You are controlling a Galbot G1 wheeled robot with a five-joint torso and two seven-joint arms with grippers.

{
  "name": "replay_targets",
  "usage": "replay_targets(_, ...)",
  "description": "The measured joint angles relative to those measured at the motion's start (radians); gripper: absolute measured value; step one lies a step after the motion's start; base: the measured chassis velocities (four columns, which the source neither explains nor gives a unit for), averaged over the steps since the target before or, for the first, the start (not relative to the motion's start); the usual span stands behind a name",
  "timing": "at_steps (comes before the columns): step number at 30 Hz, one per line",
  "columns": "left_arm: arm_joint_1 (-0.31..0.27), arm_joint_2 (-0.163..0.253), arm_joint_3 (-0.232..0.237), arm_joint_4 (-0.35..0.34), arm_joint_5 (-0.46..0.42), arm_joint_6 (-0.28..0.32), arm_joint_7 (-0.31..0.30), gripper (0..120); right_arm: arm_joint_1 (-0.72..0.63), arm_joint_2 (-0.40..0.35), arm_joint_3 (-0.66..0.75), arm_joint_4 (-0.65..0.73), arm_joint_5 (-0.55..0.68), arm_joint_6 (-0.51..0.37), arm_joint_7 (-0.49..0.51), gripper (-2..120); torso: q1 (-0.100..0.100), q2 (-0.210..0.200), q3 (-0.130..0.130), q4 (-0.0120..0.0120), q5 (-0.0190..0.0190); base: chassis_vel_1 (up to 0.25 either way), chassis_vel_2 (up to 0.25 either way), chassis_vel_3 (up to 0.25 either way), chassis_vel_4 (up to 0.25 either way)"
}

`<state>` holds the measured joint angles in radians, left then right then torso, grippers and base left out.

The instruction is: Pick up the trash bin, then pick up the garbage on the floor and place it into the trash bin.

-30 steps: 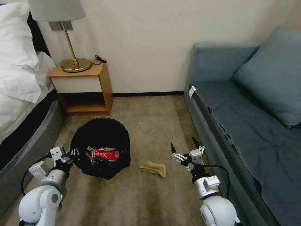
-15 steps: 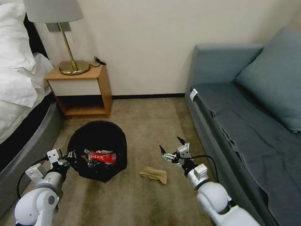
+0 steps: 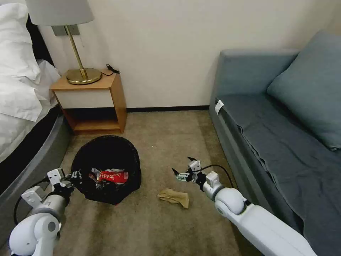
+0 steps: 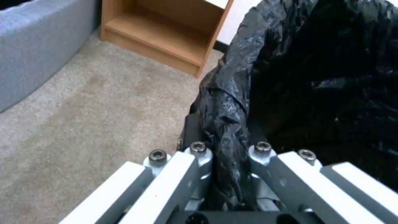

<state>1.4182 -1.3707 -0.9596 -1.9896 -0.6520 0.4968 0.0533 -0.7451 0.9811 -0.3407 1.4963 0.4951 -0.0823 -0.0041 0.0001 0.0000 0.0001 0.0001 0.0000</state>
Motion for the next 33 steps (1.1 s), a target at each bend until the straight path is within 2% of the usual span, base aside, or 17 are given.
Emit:
replay_targets(7,0.005,0.012,-0.012,0.015,-0.014,-0.012,0.013,4,0.11,-0.002,-0.114,-0.071,0.036,-0.067,-0.071,100,0.0,0.0,0.0,0.0,-0.0002,0.0,0.0,0.0,0.0)
replay_targets(10,0.01,0.031,-0.031,0.031,-0.031,-0.022,0.025,4,0.173,-0.004,-0.18,-0.108,0.113,-0.147,-0.18,100,0.0,0.0,0.0,0.0,-0.0001,0.0,0.0,0.0,0.0)
replay_targets(11,0.01,0.031,-0.031,0.031,-0.031,-0.022,0.025,4,0.173,-0.004,-0.18,-0.108,0.113,-0.147,-0.18,100,0.0,0.0,0.0,0.0,-0.0001,0.0,0.0,0.0,0.0)
replay_targets(15,0.01,0.058,-0.049,0.05,-0.052,-0.031,0.034,4,0.235,-0.006,-0.25,-0.149,0.205,-0.231,-0.284,100,0.0,0.0,0.0,0.0,-0.0002,0.0,0.0,0.0,0.0)
replay_targets(16,0.01,0.058,-0.049,0.05,-0.052,-0.031,0.034,4,0.235,-0.006,-0.25,-0.149,0.205,-0.231,-0.284,100,0.0,0.0,0.0,0.0,-0.0002,0.0,0.0,0.0,0.0)
replay_targets(20,0.009,0.076,-0.056,0.06,-0.066,-0.036,0.038,4,0.278,0.004,-0.289,-0.205,0.242,-0.296,-0.391,100,0.0,0.0,0.0,-0.0001,-0.0001,0.0,0.0,0.0,0.0)
replay_targets(26,0.012,0.082,-0.058,0.067,-0.068,-0.042,0.042,4,0.295,0.035,-0.316,-0.304,0.213,-0.288,-0.437,100,0.0,0.0,0.0,-0.0001,0.0,0.0,0.0,0.0,0.0)
replay_targets(33,0.012,0.089,-0.062,0.074,-0.068,-0.045,0.044,4,0.303,0.106,-0.331,-0.463,0.149,-0.232,-0.501,100,0.0,0.0,0.0,-0.0001,0.0,0.0,0.0,0.0,0.0)
